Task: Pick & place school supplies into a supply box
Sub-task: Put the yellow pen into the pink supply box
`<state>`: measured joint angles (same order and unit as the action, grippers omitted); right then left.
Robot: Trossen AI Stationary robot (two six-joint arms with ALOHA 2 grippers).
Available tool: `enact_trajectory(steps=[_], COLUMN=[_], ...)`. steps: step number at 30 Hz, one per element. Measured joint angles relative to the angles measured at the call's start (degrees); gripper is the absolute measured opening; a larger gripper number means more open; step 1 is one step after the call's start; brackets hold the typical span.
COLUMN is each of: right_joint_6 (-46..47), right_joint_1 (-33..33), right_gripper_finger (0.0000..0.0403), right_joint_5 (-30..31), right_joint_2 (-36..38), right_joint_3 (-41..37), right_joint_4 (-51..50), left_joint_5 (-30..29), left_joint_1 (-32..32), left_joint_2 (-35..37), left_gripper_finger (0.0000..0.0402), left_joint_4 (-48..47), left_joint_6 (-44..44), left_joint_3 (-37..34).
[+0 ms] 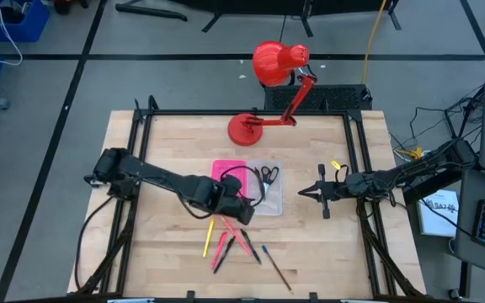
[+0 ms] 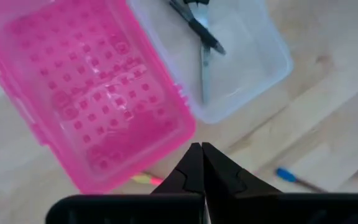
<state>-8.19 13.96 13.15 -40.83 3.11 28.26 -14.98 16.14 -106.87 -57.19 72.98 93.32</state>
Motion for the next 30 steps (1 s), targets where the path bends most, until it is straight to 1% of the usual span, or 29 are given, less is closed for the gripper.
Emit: enact_trajectory(steps=[2, 4, 8, 12, 16, 19, 22, 26, 30], right_joint_6=[0.00, 0.00, 0.02, 0.73, 1.51, 1.51, 1.51, 1.26, 0.98], right_joint_1=[0.02, 0.02, 0.00, 0.01, 0.02, 0.00, 0.02, 0.01, 0.00], right_gripper_finger=[0.0000, 0.0000, 0.0000, 0.0000, 0.0000, 0.0000, 0.0000, 0.0000, 0.0000], right_joint_5=[0.00, 0.00, 0.00, 0.00, 0.00, 0.00, 0.00, 0.00, 0.00], right_joint_2=[-0.01, -0.01, 0.01, 0.01, 0.01, 0.00, 0.01, 0.01, 0.01], right_joint_3=[0.00, 0.00, 0.00, -0.01, 0.00, -0.02, 0.00, -0.01, -0.02], right_joint_4=[-0.91, -1.41, -1.54, -1.54, -1.52, -1.16, -0.15, 0.69, 0.65], left_joint_5=[2.05, 3.12, 6.05, 7.55, 9.77, 10.72, 11.06, 11.07, 10.91], left_joint_1=[0.23, 1.21, 5.15, 9.68, 12.16, 12.37, 11.93, 10.35, 7.72], left_joint_2=[0.02, 0.02, 0.02, 0.07, 0.07, 0.06, 0.02, 0.04, 0.04], left_gripper_finger=[0.0011, 0.0029, 0.0077, 0.0135, 0.0191, 0.0224, 0.0248, 0.0265, 0.0262], left_joint_4=[-0.66, -1.24, -4.22, -4.26, 0.17, 7.20, 12.40, 10.96, 11.28], left_joint_6=[-0.04, 1.25, 7.98, 16.06, 20.38, 20.16, 17.49, 16.21, 11.35], left_joint_3=[-0.03, -0.84, -3.06, -8.03, -14.76, -19.04, -21.78, -24.22, -25.96])
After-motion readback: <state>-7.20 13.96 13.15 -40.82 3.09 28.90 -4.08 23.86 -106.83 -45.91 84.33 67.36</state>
